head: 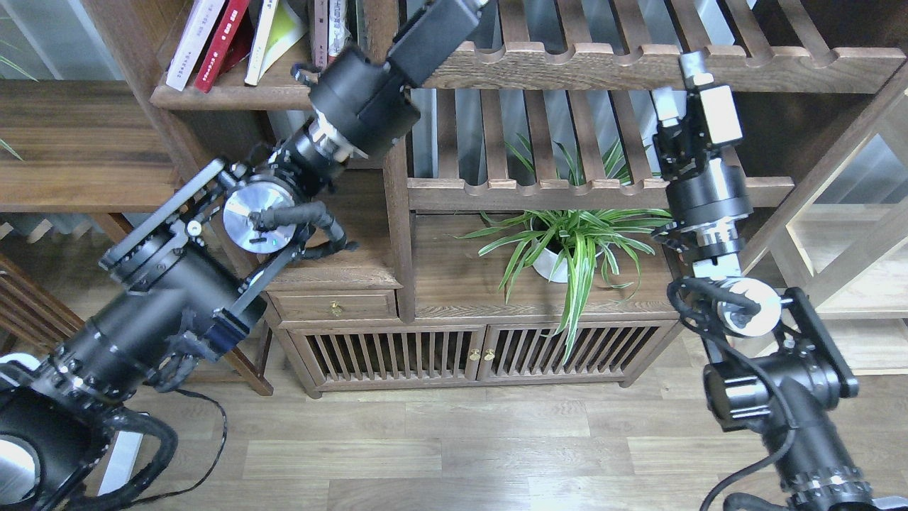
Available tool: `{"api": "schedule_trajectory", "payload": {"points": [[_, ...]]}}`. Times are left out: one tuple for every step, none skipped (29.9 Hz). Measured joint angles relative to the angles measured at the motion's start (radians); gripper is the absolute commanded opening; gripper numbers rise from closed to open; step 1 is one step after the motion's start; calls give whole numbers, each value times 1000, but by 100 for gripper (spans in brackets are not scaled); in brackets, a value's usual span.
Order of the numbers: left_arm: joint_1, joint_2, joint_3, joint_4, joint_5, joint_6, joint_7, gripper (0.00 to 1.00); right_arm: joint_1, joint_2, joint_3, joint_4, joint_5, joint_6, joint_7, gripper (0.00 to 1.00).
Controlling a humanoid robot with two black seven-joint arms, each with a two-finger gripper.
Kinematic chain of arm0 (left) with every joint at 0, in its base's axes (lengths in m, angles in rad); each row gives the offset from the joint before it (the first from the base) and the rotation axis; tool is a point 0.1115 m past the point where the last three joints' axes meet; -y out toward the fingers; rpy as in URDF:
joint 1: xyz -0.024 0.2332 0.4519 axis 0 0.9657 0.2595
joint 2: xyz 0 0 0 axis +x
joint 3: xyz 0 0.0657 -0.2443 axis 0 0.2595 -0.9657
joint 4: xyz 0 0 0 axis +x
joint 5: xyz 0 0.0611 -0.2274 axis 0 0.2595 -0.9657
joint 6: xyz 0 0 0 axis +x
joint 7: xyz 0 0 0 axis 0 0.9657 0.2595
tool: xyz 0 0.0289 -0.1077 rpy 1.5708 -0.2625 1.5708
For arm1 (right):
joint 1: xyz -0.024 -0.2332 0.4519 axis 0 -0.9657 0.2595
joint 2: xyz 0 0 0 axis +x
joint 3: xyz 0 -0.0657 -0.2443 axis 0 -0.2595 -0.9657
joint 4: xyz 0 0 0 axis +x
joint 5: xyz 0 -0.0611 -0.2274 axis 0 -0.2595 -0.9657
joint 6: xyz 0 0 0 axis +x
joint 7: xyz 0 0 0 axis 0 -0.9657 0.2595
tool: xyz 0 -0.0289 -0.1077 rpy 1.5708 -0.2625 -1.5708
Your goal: Organize books on shelf
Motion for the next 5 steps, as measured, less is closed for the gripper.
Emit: {"api": "schedule_trajectory", "payload": {"points": [[3,2,0,0,0,0,1,99,0,6,1,1,-6,-1,0,88],[4,3,0,0,0,0,1,99,0,13,1,2,-11,-2,0,88],[5,3,0,0,0,0,1,99,0,18,1,3,-14,-4,0,88],[6,3,0,0,1,0,2,99,0,20,1,3,-15,-8,0,88],[9,4,0,0,1,0,2,99,0,22,1,3,-16,-12,0,88]]}}
